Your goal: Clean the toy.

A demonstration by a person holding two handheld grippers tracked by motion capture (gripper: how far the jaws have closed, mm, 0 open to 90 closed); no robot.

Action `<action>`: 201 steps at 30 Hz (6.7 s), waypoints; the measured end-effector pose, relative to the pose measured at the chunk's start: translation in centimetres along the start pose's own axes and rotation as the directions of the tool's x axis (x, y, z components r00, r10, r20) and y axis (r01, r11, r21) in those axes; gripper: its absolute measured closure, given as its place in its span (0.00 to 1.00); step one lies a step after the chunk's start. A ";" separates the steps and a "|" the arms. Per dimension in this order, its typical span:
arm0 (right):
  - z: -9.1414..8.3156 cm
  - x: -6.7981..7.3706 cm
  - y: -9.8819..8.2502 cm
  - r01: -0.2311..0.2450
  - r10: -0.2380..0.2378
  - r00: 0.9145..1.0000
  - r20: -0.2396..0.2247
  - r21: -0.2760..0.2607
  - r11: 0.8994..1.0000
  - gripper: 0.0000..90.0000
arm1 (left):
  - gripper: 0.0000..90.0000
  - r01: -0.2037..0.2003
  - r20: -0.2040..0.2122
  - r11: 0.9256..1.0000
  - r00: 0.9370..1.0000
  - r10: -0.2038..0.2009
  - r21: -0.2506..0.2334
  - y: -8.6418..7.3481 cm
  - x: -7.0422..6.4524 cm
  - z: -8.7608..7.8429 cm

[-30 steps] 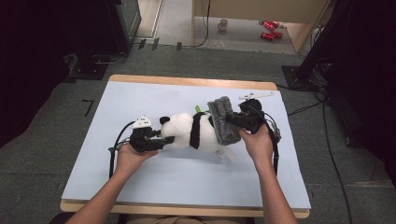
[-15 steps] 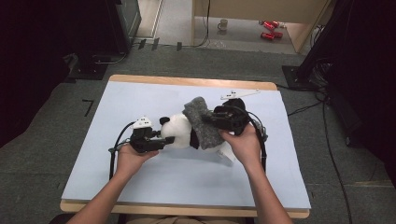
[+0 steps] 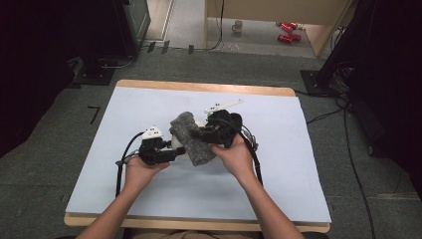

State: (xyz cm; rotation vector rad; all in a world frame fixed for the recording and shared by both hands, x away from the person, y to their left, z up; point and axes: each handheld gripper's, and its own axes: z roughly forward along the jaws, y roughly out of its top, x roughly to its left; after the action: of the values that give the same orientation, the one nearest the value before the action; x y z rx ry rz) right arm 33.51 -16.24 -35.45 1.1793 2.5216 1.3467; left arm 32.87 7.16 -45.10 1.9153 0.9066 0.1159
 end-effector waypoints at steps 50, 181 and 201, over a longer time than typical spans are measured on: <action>-6.5 -11.2 -6.1 -0.241 0.265 0.912 0.314 -0.115 0.964 0.90 | 0.59 0.026 0.059 0.998 0.998 -0.030 0.064 1.3 2.7 0.7; -1.9 -4.6 -3.0 -0.077 0.090 0.976 0.196 -0.076 0.994 0.90 | 0.79 0.034 0.032 0.997 0.999 -0.036 0.065 0.3 1.8 0.8; -5.5 -8.2 -4.1 -0.166 0.192 0.955 0.225 -0.131 0.977 0.89 | 0.79 0.052 0.041 0.997 0.998 -0.054 0.050 0.5 2.7 1.1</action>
State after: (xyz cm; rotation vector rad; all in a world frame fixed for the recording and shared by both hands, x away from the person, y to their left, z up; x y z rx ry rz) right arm 34.80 -26.62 -37.39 1.4775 2.1931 1.2737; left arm 35.57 7.98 -46.00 1.9303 0.9382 0.0212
